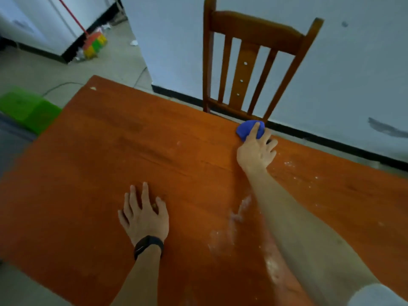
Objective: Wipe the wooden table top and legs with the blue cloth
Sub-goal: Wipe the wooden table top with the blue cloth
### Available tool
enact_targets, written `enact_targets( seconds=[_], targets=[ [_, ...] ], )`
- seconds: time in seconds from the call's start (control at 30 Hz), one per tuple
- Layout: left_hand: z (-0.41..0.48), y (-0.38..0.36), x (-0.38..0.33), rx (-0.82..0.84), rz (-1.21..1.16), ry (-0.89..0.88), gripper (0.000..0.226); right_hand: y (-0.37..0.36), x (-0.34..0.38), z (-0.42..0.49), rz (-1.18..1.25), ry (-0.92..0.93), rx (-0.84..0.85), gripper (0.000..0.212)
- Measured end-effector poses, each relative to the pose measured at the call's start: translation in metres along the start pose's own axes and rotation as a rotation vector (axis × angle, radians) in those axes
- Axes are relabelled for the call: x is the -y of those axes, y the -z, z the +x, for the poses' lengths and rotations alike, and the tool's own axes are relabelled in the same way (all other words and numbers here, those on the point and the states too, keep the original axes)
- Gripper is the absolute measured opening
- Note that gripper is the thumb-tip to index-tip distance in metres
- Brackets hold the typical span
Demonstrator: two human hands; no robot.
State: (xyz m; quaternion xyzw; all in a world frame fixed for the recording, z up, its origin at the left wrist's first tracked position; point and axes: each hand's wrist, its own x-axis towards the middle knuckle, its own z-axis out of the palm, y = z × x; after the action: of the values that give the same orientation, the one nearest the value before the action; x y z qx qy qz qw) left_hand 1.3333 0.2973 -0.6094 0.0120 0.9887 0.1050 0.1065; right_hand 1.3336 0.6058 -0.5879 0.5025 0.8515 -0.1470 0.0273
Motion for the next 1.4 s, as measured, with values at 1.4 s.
enact_targets(
  seconds=[1.4],
  targets=[
    [-0.003,-0.013,-0.003,-0.134,-0.029,0.025,0.054,-0.025,-0.013,-0.170,0.077,0.645,0.176,0.077]
  ],
)
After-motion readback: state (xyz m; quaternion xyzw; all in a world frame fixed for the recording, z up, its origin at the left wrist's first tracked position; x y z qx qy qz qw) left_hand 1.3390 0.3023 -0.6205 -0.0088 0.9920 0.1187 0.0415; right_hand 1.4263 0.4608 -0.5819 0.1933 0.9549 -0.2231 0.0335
